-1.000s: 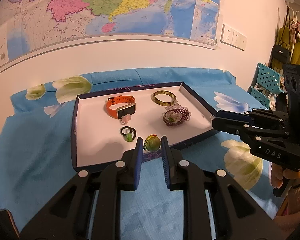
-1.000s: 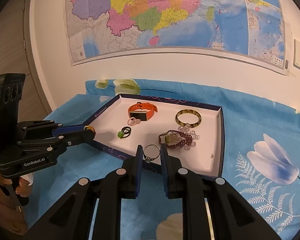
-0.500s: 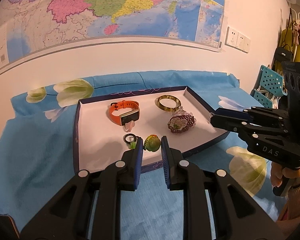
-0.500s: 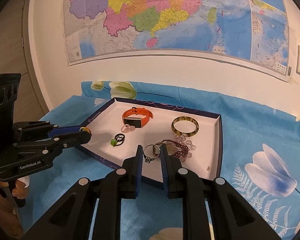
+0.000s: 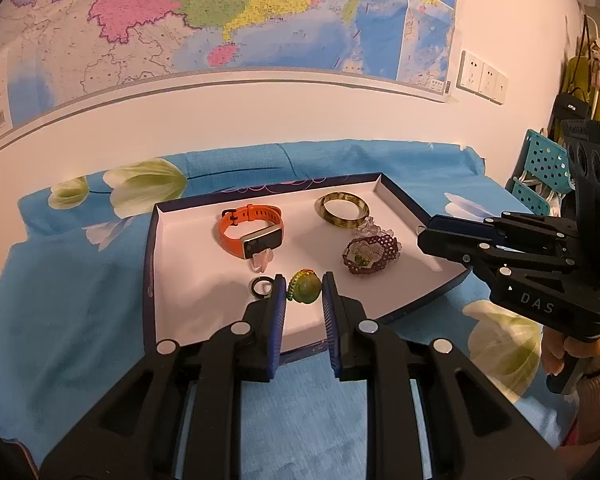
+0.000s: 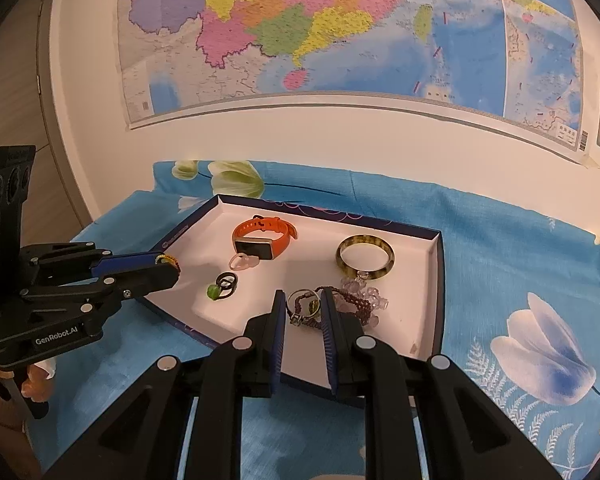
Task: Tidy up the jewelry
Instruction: 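Carry the yellow bead ring into the tray with the left gripper while the right carries the silver ring there, then lower the yellow bead ring and open the left gripper while the right releases the silver ring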
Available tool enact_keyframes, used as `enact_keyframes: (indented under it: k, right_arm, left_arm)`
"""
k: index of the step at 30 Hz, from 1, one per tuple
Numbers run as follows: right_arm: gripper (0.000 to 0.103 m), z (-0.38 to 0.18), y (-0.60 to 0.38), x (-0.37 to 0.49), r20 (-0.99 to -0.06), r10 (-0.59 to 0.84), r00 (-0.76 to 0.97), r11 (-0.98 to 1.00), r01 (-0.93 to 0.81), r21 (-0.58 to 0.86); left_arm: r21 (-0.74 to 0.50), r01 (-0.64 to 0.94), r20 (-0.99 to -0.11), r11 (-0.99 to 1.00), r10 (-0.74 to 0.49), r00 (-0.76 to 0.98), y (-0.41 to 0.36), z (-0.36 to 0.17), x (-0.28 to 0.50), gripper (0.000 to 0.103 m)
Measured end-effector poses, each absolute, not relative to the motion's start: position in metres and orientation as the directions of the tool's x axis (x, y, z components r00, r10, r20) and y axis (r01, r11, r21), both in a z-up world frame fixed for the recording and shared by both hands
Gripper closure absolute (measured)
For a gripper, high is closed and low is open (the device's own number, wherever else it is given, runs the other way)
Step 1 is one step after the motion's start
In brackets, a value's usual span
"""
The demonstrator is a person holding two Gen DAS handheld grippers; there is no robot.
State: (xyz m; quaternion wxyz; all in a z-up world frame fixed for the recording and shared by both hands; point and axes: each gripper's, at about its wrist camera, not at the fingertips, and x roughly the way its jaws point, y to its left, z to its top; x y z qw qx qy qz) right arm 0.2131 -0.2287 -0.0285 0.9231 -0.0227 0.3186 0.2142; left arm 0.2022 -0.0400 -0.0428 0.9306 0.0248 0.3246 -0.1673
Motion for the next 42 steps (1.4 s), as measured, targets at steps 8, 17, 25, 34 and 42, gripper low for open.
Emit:
enact_keyframes:
  k: [8, 17, 25, 34, 42]
  right_arm:
    - [0.087, -0.031, -0.227, 0.221, -0.61, 0.373, 0.699, 0.909, -0.406, 0.091]
    - [0.087, -0.037, -0.223, 0.233, -0.629, 0.365, 0.686, 0.911, -0.402, 0.09]
    - [0.087, -0.047, -0.222, 0.242, -0.653, 0.357, 0.668, 0.916, -0.389, 0.104]
    - [0.087, -0.053, -0.222, 0.253, -0.67, 0.348, 0.656, 0.921, -0.371, 0.115]
    - [0.087, -0.06, -0.222, 0.261, -0.689, 0.34, 0.64, 0.925, -0.358, 0.125]
  left_arm:
    - [-0.059, 0.317, -0.617, 0.947, -0.284, 0.734, -0.04, -0.044, 0.211, 0.084]
    - [-0.058, 0.3, -0.634, 0.952, -0.267, 0.725, -0.037, -0.051, 0.225, 0.084]
    - [-0.062, 0.284, -0.656, 0.957, -0.254, 0.711, -0.036, -0.06, 0.238, 0.084]
    - [-0.076, 0.263, -0.672, 0.962, -0.244, 0.699, -0.032, -0.066, 0.245, 0.084]
    - [-0.066, 0.247, -0.685, 0.967, -0.224, 0.693, -0.034, -0.07, 0.255, 0.084]
